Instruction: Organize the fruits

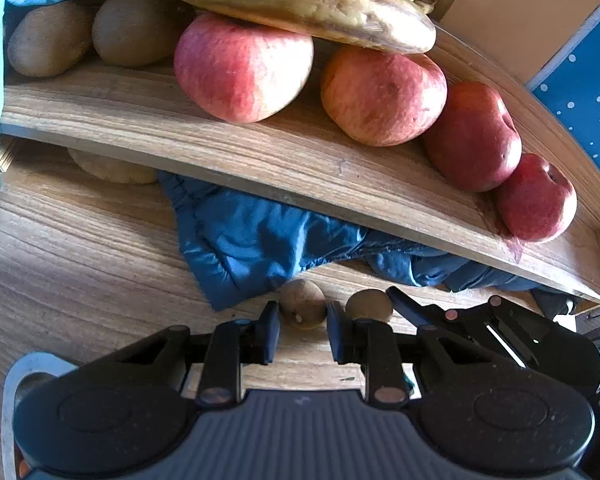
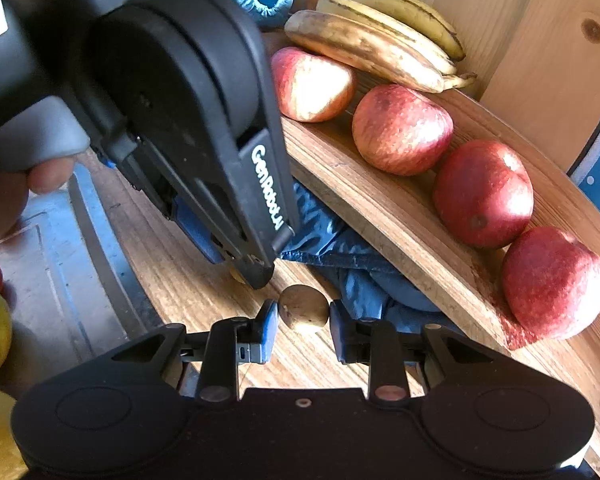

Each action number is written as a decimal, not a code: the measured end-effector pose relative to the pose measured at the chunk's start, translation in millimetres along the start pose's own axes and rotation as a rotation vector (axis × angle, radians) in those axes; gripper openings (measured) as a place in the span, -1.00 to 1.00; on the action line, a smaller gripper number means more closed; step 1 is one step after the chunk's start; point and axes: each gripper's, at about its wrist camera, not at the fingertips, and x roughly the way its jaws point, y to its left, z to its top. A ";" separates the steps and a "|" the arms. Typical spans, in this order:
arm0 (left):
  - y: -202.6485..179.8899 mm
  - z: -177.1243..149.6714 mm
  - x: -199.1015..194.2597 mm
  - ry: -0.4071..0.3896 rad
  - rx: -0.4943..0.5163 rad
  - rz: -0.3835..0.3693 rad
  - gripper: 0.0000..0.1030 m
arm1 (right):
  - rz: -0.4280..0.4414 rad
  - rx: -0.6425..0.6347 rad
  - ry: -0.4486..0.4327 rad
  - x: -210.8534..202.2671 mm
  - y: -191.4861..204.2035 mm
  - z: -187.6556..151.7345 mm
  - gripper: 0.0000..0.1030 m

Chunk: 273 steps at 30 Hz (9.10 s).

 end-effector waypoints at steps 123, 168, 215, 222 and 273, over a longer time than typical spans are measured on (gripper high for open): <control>-3.5 -103.2 -43.0 0.155 0.167 -0.012 -0.40 | 0.021 0.225 0.136 -96.2 62.2 -51.1 -0.35; 47.2 -101.2 -99.8 -0.061 0.210 0.086 0.99 | -0.282 0.428 0.078 -127.1 77.8 -14.5 0.98; 147.4 -214.9 -220.5 -0.307 0.360 0.017 0.99 | -0.464 0.661 -0.075 -248.2 196.0 -12.1 0.99; 145.6 -234.0 -227.4 -0.327 0.322 0.028 0.99 | -0.408 0.683 -0.073 -263.7 205.7 -32.6 0.99; 123.2 -306.5 -254.7 -0.324 0.242 0.083 0.99 | -0.285 0.697 -0.019 -284.9 208.9 -79.0 0.99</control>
